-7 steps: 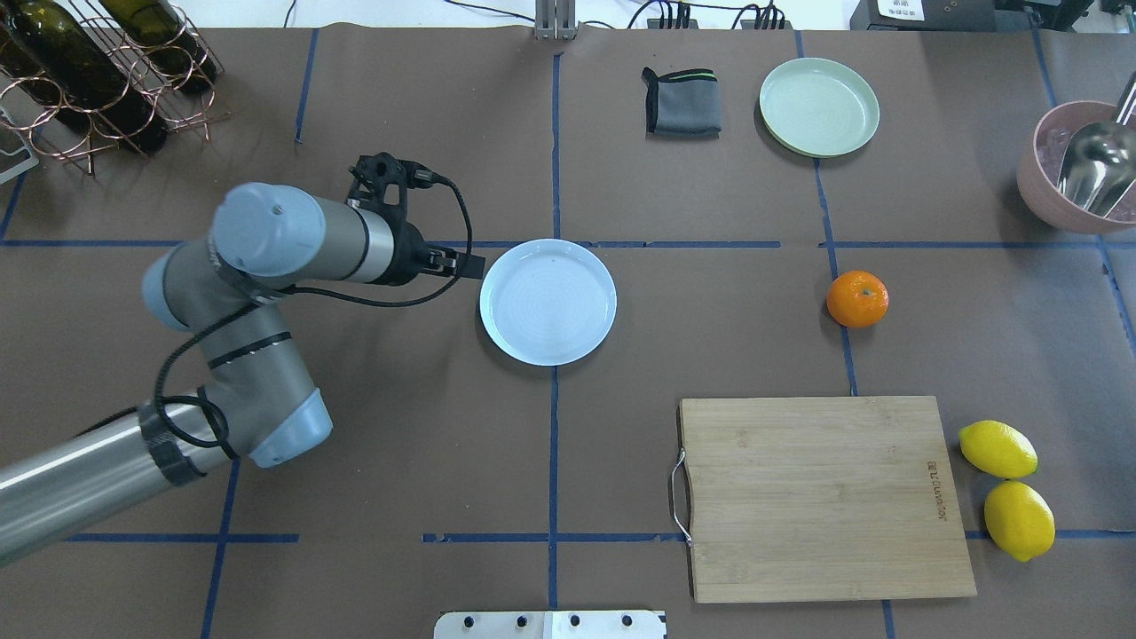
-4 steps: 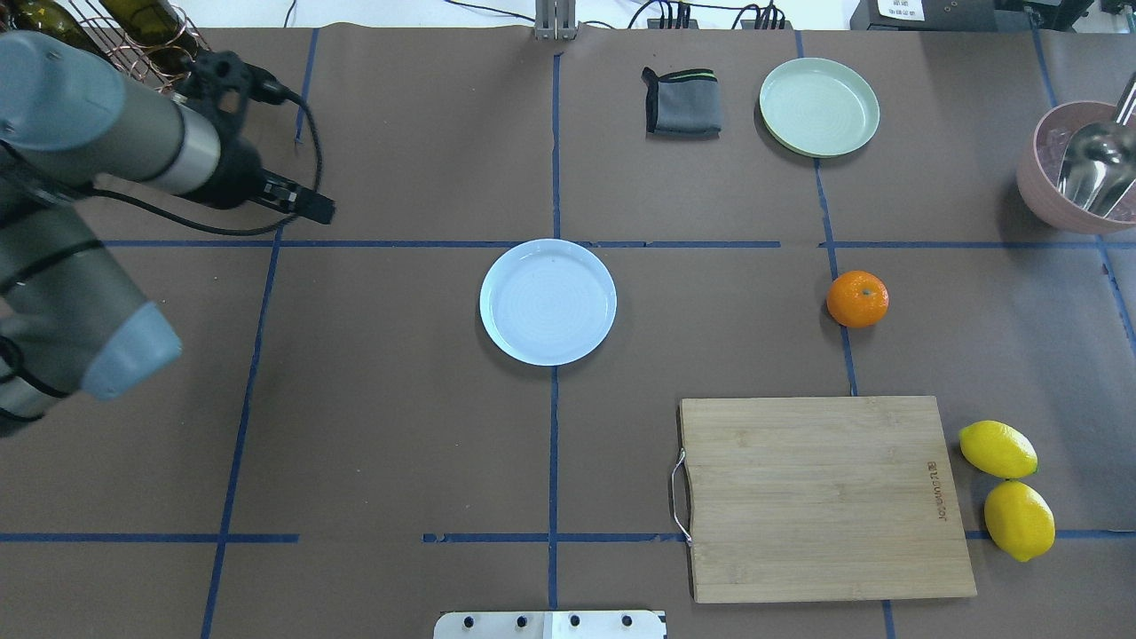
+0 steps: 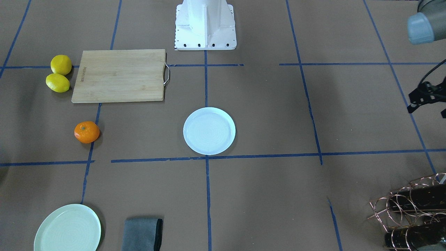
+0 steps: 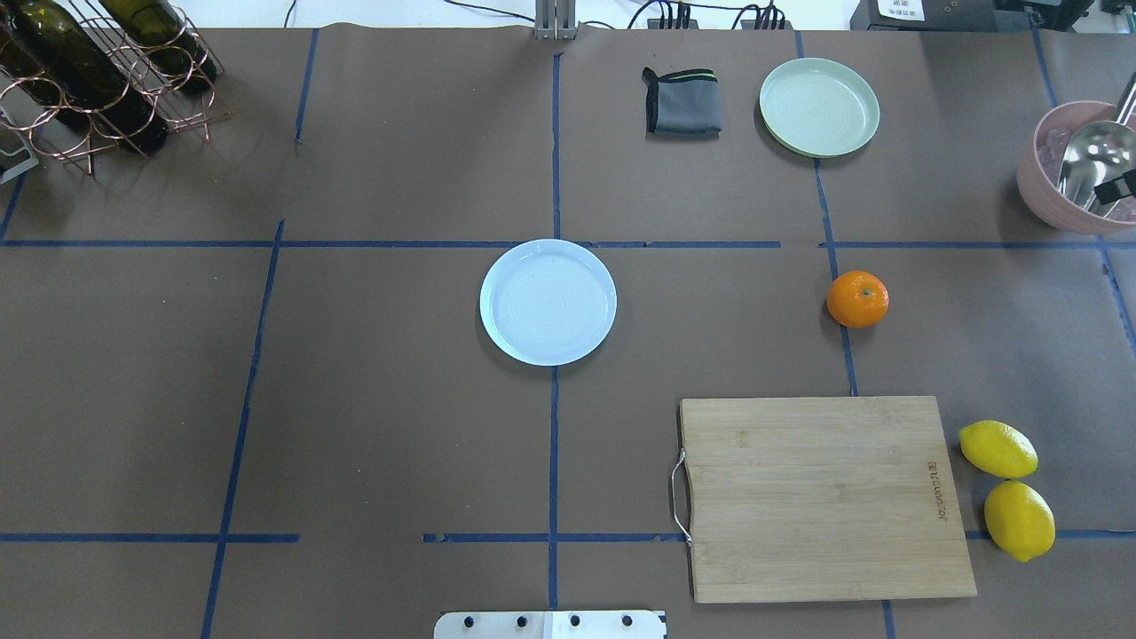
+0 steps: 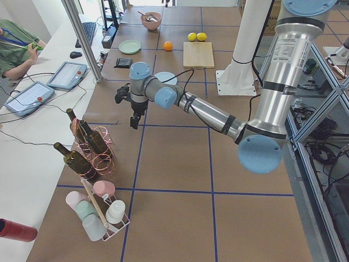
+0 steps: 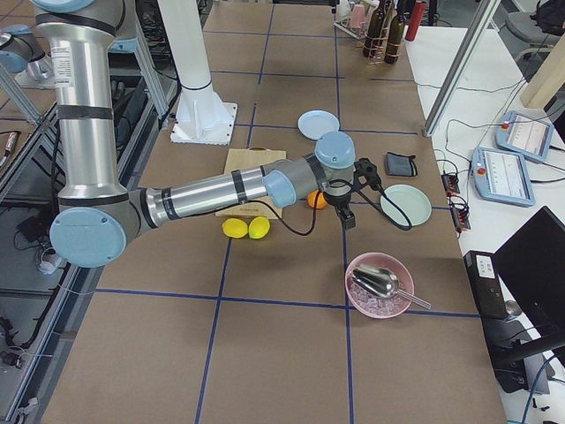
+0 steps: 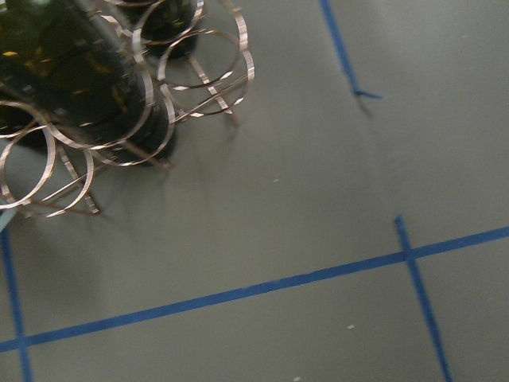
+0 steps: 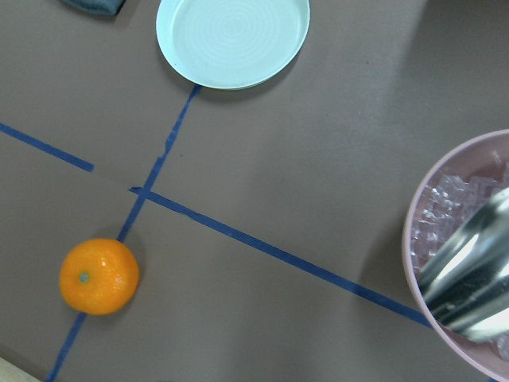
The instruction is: Pick orange to plate
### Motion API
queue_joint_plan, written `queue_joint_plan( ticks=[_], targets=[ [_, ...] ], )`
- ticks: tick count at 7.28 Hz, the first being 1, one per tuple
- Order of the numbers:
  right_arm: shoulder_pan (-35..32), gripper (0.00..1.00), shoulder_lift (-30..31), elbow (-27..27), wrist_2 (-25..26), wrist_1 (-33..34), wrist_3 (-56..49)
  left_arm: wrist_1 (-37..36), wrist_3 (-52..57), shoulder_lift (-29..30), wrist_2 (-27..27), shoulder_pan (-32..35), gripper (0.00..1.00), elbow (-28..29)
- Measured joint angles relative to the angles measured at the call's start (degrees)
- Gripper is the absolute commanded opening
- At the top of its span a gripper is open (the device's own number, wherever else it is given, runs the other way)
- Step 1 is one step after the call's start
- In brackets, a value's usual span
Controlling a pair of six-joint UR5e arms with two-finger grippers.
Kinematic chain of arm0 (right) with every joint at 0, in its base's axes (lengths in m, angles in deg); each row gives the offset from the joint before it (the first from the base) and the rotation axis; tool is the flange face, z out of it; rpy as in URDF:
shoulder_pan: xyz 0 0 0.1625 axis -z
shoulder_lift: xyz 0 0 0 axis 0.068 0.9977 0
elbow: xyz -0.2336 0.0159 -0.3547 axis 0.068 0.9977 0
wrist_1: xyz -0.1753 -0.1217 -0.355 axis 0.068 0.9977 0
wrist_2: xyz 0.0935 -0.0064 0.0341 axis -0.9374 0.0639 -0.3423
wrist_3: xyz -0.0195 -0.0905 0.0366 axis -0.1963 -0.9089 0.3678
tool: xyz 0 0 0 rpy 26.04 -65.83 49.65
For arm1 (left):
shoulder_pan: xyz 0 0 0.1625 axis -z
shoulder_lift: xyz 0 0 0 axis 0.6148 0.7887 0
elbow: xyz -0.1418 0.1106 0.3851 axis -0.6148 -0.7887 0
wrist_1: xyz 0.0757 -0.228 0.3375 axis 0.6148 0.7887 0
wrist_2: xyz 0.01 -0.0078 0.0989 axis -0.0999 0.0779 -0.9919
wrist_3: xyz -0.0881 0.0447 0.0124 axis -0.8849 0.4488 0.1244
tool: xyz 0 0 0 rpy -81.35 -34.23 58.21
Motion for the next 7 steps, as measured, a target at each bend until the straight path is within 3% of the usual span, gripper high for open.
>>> queue_joint_plan(
  ticks=[2,4,7],
  targets=[
    [4.27,1.0,-3.45,-0.55,1.89,0.31,5.75,-1.89,13.79,-6.17,2.88,7.17,1.0,1.58],
    [8.9,1.0,-6.33,-0.65,5.0,0.62,11.87,-2.44,18.49,-10.18,3.08,10.72,1.0,2.06],
    [21.16,1.0,-9.48,-0.19,16.83,0.9,23.57,-2.34,19.23,-13.01,1.83,12.37,1.0,2.25]
  ],
)
